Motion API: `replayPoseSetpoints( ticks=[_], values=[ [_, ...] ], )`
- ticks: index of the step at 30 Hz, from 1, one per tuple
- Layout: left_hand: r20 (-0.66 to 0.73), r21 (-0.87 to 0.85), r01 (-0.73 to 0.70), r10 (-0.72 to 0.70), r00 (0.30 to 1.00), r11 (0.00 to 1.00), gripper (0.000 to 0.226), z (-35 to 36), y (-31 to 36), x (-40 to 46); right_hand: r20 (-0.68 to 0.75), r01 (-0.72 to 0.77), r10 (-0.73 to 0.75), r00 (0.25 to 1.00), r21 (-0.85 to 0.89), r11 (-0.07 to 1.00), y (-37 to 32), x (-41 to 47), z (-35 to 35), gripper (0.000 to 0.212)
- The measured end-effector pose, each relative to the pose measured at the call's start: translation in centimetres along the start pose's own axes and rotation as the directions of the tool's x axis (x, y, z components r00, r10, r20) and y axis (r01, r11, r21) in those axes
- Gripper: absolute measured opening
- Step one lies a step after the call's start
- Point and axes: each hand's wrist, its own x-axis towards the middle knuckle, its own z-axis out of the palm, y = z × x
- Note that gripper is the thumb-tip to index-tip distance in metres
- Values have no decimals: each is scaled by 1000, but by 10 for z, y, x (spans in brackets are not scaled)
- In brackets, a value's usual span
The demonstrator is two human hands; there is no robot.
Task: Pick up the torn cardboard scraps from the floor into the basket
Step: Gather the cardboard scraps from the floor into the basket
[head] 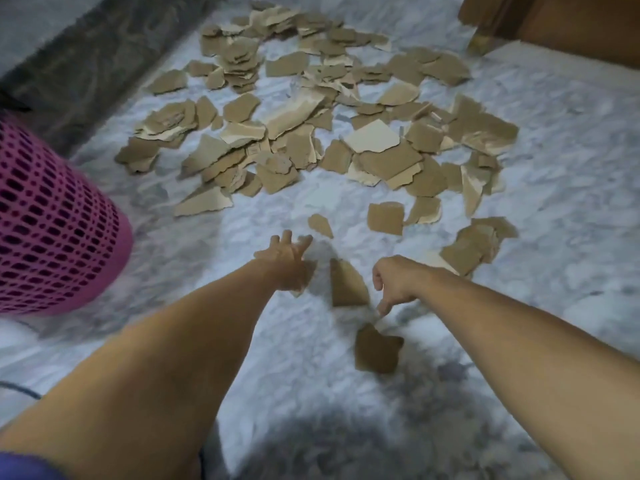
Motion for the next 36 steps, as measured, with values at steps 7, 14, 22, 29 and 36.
replayPoseSetpoints(
  ticks=[7, 14, 22, 29, 36],
  values=[
    [-70, -14, 54, -55, 996, 998, 48, 33, 0, 17, -160, 131, -169, 973, -225, 966, 3, 7, 81, 36],
    [-145, 15, 65, -62, 987, 998, 38, 34, 0, 17, -132, 81, -94, 987, -96, 992, 0, 10, 87, 58],
    [-183, 53, 156, -144, 972, 986, 34, 28, -10, 16, -272, 9, 48, 961, 204, 979, -5, 36, 44, 46],
    [-15, -287, 414, -436, 900, 864, 46, 39, -21, 20, -284, -77, 194, 939, 376, 924, -38, 62, 53, 62],
    [-24, -411, 377, -423, 906, 830, 24, 33, -28, 20, -295, -86, 225, 929, 420, 904, -36, 72, 31, 55]
  ],
)
